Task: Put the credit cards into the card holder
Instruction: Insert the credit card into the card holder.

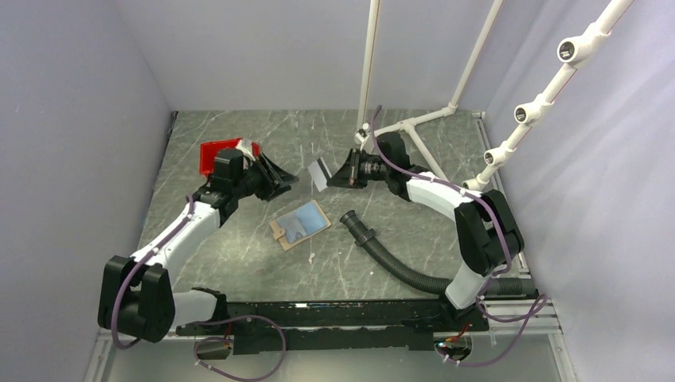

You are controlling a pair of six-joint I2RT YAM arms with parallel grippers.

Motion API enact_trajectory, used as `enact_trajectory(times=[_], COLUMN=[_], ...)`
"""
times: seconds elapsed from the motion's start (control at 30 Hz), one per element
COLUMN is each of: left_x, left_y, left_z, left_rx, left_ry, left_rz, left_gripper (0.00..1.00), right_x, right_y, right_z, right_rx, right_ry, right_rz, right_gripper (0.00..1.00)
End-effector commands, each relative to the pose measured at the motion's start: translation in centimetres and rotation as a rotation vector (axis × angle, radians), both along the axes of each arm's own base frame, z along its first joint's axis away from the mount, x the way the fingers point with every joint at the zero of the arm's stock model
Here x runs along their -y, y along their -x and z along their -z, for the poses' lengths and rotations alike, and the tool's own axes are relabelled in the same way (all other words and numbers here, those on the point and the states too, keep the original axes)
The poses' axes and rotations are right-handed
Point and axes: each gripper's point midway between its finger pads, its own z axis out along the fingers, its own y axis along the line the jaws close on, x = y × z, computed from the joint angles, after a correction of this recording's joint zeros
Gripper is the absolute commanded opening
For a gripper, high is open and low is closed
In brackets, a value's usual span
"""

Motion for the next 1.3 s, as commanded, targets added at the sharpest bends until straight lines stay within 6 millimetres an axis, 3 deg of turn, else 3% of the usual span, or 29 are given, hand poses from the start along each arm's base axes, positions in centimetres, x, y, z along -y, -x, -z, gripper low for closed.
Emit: enact_trajectory(times=[0.0,0.13,0.23,0.37,0.63,1.27], left_x=[-0.3,0.5,-0.2,-1.3,-3.2,-5.4], left_y=[4.1,4.5,5.1,6.2,8.0,9.8], left_z=[6.4,9.2,11.8,14.3,16.9,19.1], left_rx=[-0.23,-0.28,-0.356,-0.442,-0.565,-0.655], left_ry=[-0.124,-0.127,-0.195,-0.261,-0.363,-0.462], left_rz=[0.133,0.206,0.211,0.199,0.167,0.113], left_gripper=[0.33,0.09,0.0,0.0,0.0,0.0], right_x=[1.6,0.5,-0.2,-0.8,-1.4,-2.6], right_y=[5.6,6.7,6.9,7.1,6.9,7.2], right_z=[4.7,5.5,6.2,7.6,9.4,11.7], right_rx=[-0.005,-0.049,-0.074,-0.116,-0.145,-0.17], right_ry=[0.217,0.169,0.145,0.152,0.152,0.123], right_rz=[-0.266,-0.361,-0.395,-0.436,-0.453,-0.505], right_gripper=[0.0,0.0,0.0,0.0,0.0,0.0])
